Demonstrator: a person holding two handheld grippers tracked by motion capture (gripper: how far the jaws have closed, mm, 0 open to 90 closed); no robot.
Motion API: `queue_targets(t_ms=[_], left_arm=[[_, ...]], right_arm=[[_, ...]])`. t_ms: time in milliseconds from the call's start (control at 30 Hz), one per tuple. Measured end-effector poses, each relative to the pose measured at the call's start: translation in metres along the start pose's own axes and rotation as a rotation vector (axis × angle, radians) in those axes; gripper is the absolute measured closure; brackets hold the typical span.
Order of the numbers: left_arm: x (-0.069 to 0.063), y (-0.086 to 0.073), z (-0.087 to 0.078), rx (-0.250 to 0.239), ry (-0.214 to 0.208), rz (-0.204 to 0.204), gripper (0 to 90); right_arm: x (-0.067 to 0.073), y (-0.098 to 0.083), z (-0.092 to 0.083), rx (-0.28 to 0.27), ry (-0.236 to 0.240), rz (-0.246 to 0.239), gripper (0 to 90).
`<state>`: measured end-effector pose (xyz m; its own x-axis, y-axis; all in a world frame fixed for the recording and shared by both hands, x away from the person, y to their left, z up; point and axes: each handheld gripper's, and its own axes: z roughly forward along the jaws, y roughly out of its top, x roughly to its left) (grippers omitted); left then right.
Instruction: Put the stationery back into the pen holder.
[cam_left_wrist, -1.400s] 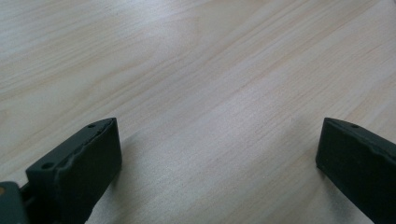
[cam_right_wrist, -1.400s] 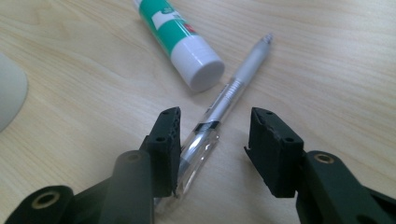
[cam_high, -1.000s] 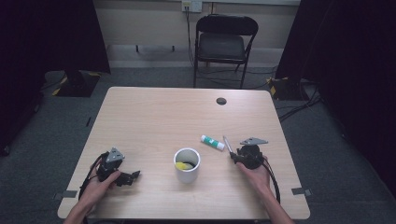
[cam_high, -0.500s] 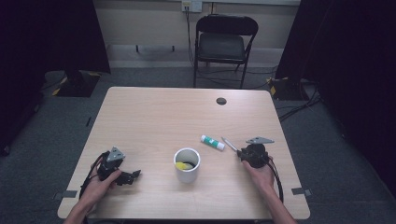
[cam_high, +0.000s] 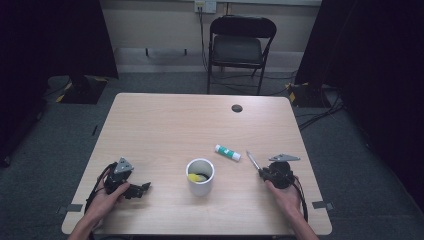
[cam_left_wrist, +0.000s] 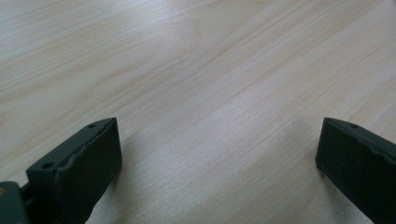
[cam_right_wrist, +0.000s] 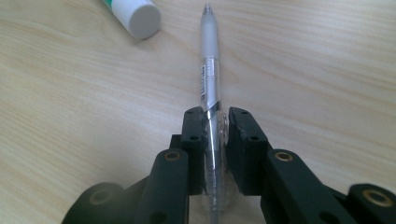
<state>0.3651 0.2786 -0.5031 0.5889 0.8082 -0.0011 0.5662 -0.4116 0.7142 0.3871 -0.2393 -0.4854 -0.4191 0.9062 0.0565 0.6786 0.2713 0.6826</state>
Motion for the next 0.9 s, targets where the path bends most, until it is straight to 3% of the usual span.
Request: queue_targets(t_ms=[367, 433, 667, 900], left_arm=[[0.000, 0.000, 0.000, 0.000, 0.000, 0.000, 0.0], [0.000, 0.000, 0.000, 0.000, 0.000, 0.000, 0.0], [0.000, 0.000, 0.000, 0.001, -0.003, 0.004, 0.0], [0.000, 0.000, 0.000, 0.001, -0.002, 0.004, 0.0]], right_arm=[[0.010, -0.020, -0.019, 0.019, 0.000, -0.025, 75.6], [0.011, -0.021, -0.021, 0.022, -0.002, -0.033, 69.9], [0.008, -0.012, -0.011, 0.010, 0.012, -0.053, 64.8], [0.008, 0.001, 0.004, 0.000, -0.002, -0.077, 66.4]])
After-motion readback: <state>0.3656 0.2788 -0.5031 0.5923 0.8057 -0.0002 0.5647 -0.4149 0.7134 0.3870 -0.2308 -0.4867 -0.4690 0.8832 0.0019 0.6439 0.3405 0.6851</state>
